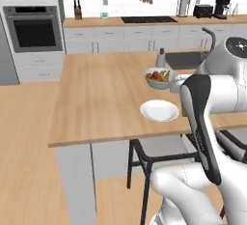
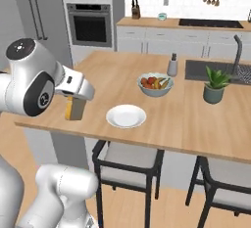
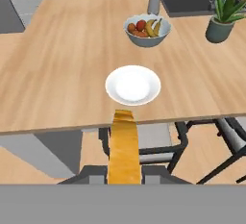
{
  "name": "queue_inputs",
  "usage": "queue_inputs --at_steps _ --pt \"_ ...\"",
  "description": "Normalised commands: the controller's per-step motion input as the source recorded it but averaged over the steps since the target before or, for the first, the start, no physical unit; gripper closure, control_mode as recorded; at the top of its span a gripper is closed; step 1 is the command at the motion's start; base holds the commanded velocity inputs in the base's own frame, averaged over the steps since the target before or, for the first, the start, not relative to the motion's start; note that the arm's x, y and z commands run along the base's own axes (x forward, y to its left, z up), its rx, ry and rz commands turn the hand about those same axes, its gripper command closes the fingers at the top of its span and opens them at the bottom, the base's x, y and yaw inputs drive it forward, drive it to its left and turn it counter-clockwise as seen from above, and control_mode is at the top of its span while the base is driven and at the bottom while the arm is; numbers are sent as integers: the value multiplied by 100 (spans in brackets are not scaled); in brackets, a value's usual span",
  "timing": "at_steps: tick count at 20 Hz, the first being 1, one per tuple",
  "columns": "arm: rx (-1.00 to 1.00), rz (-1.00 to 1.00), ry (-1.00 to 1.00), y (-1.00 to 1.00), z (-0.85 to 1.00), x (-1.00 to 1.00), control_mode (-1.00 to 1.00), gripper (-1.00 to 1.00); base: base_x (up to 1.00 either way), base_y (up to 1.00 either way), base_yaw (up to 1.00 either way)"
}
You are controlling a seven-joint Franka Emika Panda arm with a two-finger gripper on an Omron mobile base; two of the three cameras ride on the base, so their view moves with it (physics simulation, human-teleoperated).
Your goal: Start the toaster. Once the lever pops up, take the bread to the plate on the dining counter.
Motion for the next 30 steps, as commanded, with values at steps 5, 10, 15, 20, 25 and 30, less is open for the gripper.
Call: queue_inputs --at_steps 5,10,15,20,25,30 --pt "1 -6 1 -2 -14 33 -100 100 58 23 -19" --pt "9 5 0 -51 -64 75 -100 100 0 0 0" --pt "13 28 0 -61 -79 75 -100 100 0 0 0" --pt "11 29 1 -21 -76 96 -100 100 0 0 0" --pt "8 20 8 0 -76 100 -100 100 0 0 0" --pt "9 12 10 0 -65 80 -100 100 0 0 0"
